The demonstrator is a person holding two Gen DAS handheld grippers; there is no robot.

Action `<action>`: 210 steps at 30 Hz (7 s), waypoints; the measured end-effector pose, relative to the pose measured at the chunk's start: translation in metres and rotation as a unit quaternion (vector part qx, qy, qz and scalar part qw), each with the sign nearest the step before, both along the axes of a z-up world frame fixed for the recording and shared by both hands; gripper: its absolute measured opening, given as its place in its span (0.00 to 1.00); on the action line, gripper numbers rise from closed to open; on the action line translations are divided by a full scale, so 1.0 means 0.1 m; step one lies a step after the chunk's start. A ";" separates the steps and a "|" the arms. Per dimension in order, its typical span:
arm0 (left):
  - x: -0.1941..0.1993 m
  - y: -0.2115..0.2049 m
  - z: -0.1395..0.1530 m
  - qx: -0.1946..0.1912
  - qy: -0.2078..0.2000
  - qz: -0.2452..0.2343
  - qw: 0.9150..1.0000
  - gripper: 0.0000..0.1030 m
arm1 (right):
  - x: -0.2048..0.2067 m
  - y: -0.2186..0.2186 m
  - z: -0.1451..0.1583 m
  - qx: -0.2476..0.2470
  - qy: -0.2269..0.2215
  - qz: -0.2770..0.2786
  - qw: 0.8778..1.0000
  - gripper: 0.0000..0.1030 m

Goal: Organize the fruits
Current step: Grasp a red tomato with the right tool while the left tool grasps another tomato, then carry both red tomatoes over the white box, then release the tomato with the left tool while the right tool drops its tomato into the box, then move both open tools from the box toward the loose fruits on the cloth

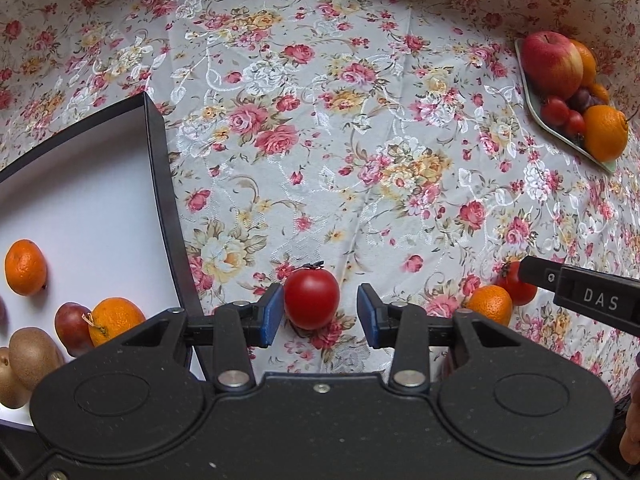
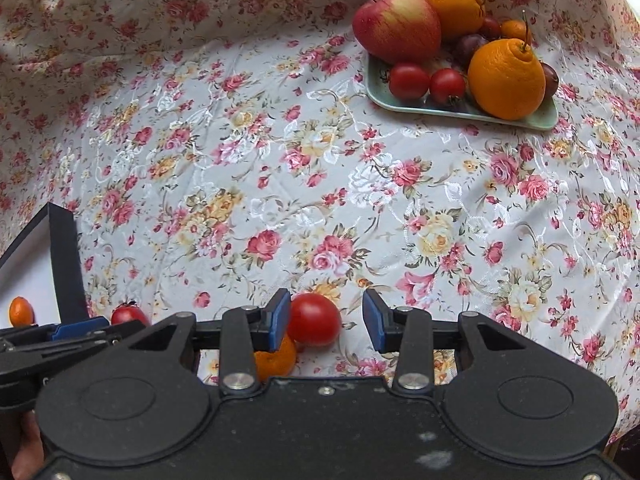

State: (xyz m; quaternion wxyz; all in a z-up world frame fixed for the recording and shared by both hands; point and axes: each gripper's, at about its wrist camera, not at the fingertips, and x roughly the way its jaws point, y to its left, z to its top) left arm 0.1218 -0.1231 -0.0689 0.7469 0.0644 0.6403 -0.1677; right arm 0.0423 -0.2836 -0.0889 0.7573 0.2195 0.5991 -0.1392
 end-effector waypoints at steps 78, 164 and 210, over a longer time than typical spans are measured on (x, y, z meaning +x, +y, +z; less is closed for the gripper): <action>0.34 1.17 0.47 0.015 -0.111 0.136 0.984 0.40 | 0.57 0.93 0.28 0.035 -0.105 0.058 0.992 0.36; 0.42 2.03 0.39 0.062 -0.081 0.200 0.974 0.41 | 0.91 2.36 0.49 0.033 -0.162 0.207 0.964 0.38; -0.36 -0.70 0.24 -0.030 -0.021 -0.108 0.993 0.41 | -0.34 -0.19 0.11 -0.022 0.024 -0.004 0.999 0.38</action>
